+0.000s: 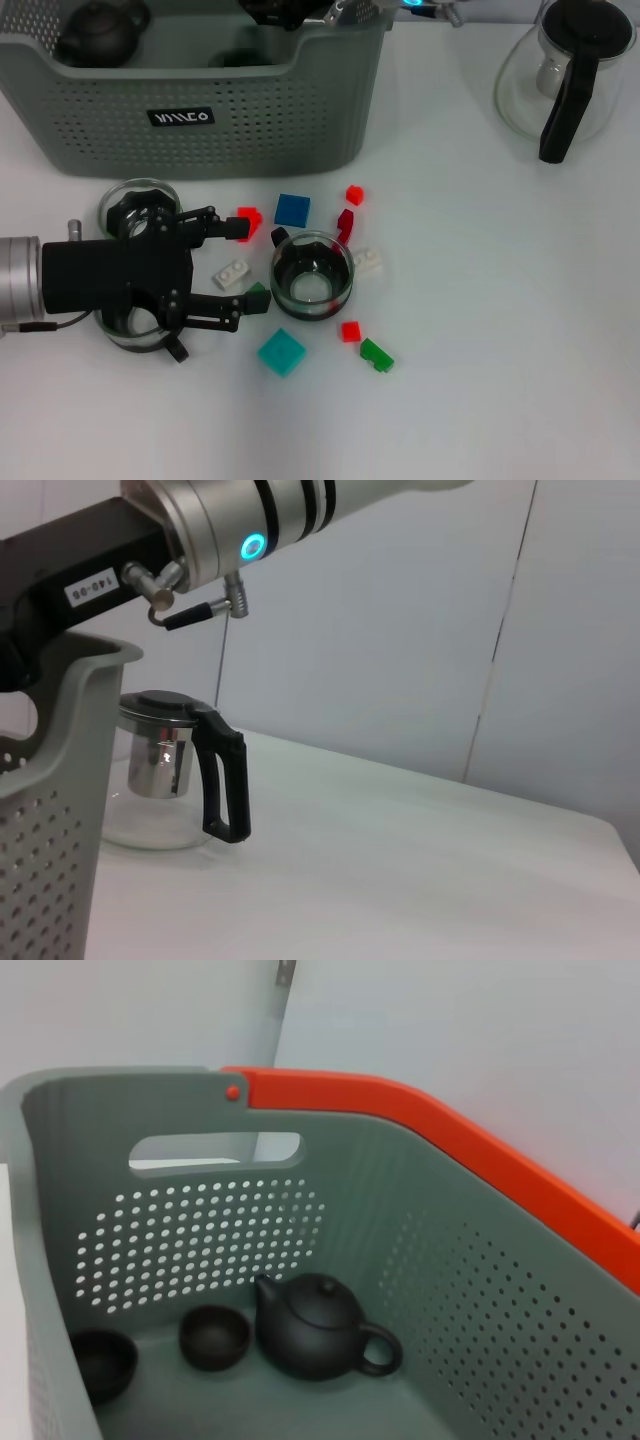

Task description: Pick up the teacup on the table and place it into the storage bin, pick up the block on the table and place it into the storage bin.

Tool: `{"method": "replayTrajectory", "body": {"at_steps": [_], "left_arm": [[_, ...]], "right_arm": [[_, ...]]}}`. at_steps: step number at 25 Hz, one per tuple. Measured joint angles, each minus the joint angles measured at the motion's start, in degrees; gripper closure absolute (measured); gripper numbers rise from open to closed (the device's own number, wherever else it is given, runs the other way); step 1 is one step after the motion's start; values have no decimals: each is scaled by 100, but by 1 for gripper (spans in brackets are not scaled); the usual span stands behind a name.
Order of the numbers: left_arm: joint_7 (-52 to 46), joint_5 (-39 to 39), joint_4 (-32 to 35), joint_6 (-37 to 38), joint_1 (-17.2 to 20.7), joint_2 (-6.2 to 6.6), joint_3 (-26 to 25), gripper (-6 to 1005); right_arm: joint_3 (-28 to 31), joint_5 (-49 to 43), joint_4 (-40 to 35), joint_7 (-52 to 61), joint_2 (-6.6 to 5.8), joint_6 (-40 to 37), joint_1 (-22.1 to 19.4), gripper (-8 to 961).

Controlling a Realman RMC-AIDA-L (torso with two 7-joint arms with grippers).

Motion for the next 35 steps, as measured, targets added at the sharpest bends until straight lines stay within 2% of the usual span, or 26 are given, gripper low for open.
{"method": "replayTrajectory", "body": {"at_steps": [1, 6, 9, 14, 15, 16, 17, 19, 25, 30, 35], "left_arm": [[2, 0, 0, -4, 2, 0, 0, 66], [6, -2, 0, -8, 37, 0, -3, 66], [-5, -9, 0, -7, 61, 4, -48, 66], [-17, -10, 0, -1, 116, 28, -65, 66], [-16, -10, 0, -18, 138, 30, -88, 66], [-16, -10, 0, -18, 138, 30, -88, 66], [-16, -10, 0, -22, 143, 30, -104, 67], [-20, -9, 0, -23, 151, 30, -137, 67], [-3, -10, 0, -23, 192, 15, -149, 67], [11, -10, 0, -22, 204, 8, -148, 67], [18, 7, 0, -20, 231, 3, -149, 67]], "right_arm": [[0, -1, -27, 1, -2, -4, -20, 659], [-10, -10, -260, 11, -19, -22, -175, 423], [-24, -20, -714, 99, -37, -134, -403, 401], [58, -22, -2027, 410, -69, -503, -1103, 386], [124, -22, -2574, 587, -79, -684, -1389, 385], [124, -22, -2574, 587, -79, -684, -1389, 385], [172, -20, -2845, 699, -84, -797, -1535, 385], [315, -21, -3427, 962, -92, -1213, -1880, 256], [461, -180, -4271, 1594, -133, -2117, -2349, 68], [502, -575, -5021, 2063, -77, -2922, -2789, 40], [611, -654, -5181, 2281, -97, -3934, -3007, 12]]}}
